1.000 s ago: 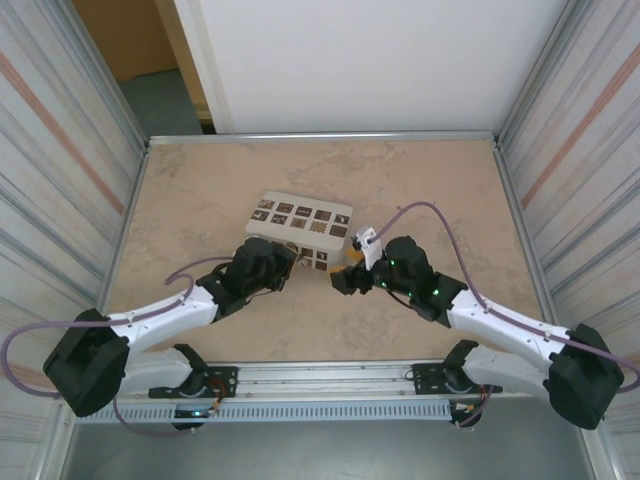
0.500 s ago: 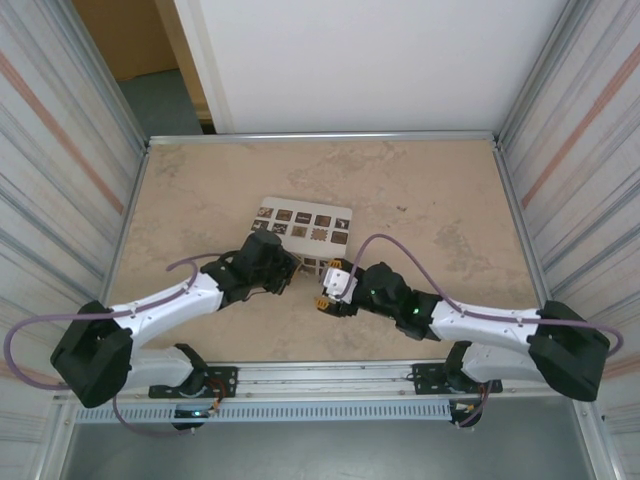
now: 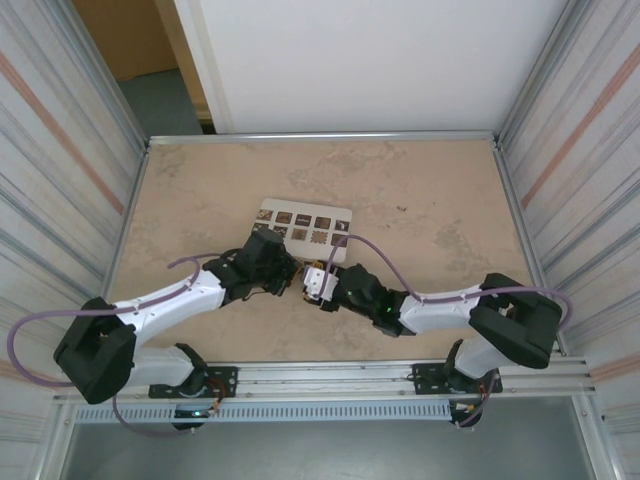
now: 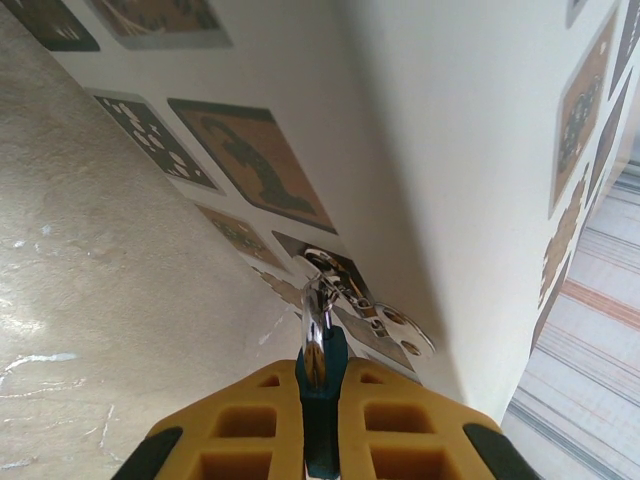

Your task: Unlock the padlock with the key

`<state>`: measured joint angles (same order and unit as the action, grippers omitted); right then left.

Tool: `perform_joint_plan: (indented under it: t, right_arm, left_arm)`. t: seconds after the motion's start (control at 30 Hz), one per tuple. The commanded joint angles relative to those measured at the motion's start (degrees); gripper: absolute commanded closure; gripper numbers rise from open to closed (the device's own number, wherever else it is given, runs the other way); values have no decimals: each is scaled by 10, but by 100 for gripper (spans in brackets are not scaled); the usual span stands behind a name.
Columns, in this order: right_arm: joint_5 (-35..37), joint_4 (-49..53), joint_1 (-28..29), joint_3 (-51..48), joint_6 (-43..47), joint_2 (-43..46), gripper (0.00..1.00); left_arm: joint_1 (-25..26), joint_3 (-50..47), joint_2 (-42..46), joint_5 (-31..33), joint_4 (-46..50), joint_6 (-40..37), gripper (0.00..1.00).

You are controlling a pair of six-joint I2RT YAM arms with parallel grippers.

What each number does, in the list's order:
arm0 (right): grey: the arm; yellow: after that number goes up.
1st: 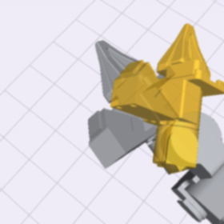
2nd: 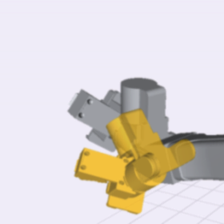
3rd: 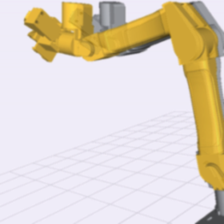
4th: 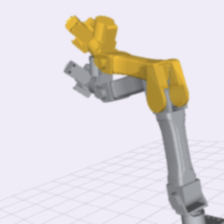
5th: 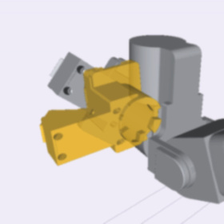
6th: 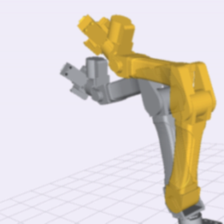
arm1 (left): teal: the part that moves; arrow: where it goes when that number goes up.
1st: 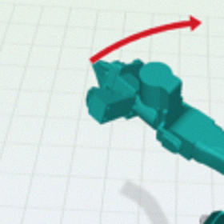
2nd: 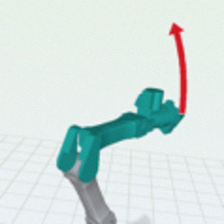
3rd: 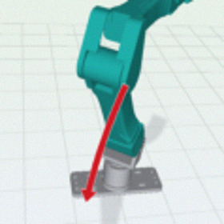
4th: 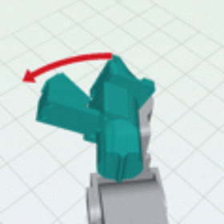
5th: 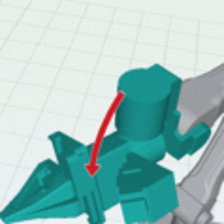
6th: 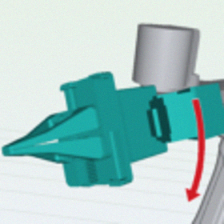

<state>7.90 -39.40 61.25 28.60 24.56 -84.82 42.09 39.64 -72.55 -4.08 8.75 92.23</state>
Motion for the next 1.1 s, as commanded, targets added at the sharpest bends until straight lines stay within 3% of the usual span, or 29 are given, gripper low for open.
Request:
perform_joint_plan:
  t: [0.0, 0.43, 1.07]
  right_arm:
    - [26, -44, 9, 26, -9, -24, 49]
    - [82, -49, 10, 6, 19, -34, 67]
    - [90, 3, 10, 6, 52, -16, 87]
  left_arm:
    - [-5, 15, 1, -5, -19, -10, 100]
    - [-7, 7, 6, -6, -30, -14, 100]
    - [-7, 3, 3, -9, -39, -15, 100]
